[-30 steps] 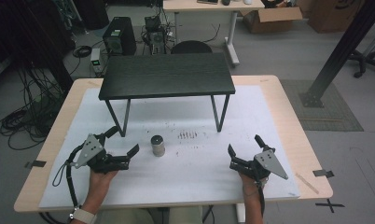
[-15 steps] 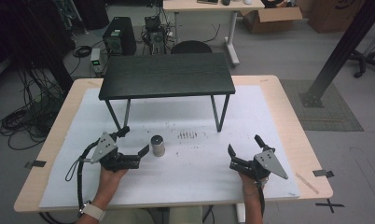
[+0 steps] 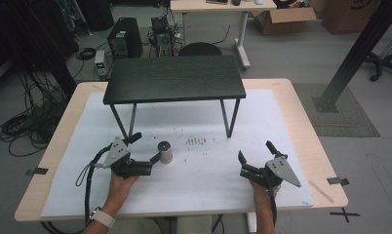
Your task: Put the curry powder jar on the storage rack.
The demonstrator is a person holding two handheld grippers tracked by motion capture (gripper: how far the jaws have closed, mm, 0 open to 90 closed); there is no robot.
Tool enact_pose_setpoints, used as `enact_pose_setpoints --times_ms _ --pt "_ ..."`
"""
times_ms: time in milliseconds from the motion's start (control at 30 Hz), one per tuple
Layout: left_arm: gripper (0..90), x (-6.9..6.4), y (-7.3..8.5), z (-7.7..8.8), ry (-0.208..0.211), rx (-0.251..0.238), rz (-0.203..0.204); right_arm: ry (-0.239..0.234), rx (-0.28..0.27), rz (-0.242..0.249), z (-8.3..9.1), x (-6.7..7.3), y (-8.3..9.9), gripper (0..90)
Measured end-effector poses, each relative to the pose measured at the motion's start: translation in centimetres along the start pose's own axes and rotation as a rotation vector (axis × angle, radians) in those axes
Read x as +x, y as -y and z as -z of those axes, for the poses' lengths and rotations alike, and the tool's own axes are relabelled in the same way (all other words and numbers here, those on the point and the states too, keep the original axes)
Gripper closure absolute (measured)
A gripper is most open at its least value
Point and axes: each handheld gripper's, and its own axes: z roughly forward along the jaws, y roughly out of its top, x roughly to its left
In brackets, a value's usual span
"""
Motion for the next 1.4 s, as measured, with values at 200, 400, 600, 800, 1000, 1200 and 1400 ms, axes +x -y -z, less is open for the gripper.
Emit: enact_pose_setpoints --times_ms 200,400,600,800,1000,1200,1400 --pt "0.7 -0.2 0.2 -0.5 0.008 0.011 0.006 -0.002 0.0 -0.001 0.0 0.0 0.0 0.0" --pt "0.9 -0.4 0.5 -1.2 0.017 0.032 0.005 -0.002 0.0 -0.002 0.0 0.0 0.0 0.0" --pt "1.5 -0.7 0.8 -2.0 0.031 0.064 0.001 -0.003 0.0 -0.002 0.0 0.0 0.0 0.0" --pt "5.0 -0.9 1.2 -2.4 0.039 0.1 -0.017 -0.005 0.0 -0.002 0.0 0.0 0.0 0.0" --pt "7.4 -0.9 1.5 -2.8 0.046 0.124 -0.008 -0.007 0.001 -0.002 0.0 0.0 0.0 0.0" --pt "11.1 -0.8 1.6 -2.9 0.061 0.131 0.003 -0.008 0.001 -0.002 0.0 0.0 0.0 0.0" --pt "21.5 -0.7 1.7 -2.9 0.076 0.127 -0.002 -0.008 0.002 -0.002 0.0 0.0 0.0 0.0"
